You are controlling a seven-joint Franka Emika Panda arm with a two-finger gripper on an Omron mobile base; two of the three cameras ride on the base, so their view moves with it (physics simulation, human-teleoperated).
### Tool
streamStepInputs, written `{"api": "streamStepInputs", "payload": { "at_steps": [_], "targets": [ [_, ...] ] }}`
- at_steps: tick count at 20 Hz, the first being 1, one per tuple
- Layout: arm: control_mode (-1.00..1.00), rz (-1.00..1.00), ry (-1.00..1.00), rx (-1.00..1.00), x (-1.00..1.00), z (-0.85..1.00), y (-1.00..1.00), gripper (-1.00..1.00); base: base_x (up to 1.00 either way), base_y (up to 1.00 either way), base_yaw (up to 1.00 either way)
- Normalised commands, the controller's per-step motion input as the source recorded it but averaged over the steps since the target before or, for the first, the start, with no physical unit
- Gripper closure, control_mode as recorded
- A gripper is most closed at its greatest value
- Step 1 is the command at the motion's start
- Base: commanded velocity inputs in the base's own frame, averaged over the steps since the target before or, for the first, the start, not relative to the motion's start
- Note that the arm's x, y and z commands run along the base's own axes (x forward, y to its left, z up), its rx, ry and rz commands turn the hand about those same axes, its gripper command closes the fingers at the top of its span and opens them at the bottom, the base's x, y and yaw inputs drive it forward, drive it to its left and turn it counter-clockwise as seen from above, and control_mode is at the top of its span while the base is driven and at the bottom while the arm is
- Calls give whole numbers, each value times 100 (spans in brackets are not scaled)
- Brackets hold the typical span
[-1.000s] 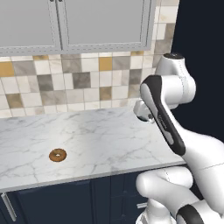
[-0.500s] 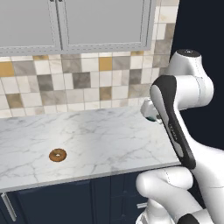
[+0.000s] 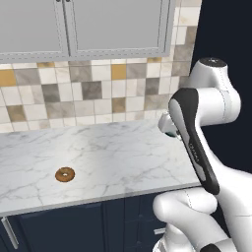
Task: Pick the mug from the counter and place it inside the microwave. Then close the microwave.
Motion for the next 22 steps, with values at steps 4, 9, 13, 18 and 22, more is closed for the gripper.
{"api": "streamStepInputs", "payload": {
  "at_steps": [4, 9, 13, 18, 22],
  "targets": [
    [-100, 0, 0, 0, 0, 0, 0, 100, 0, 0, 0],
    [100, 0, 0, 0, 0, 0, 0, 100, -59, 0, 0],
    [100, 0, 0, 0, 0, 0, 0, 100, -64, 0, 0],
    [100, 0, 0, 0, 0, 0, 0, 100, -58, 0, -6],
    [100, 0, 0, 0, 0, 0, 0, 100, -84, 0, -26]
  ]
}}
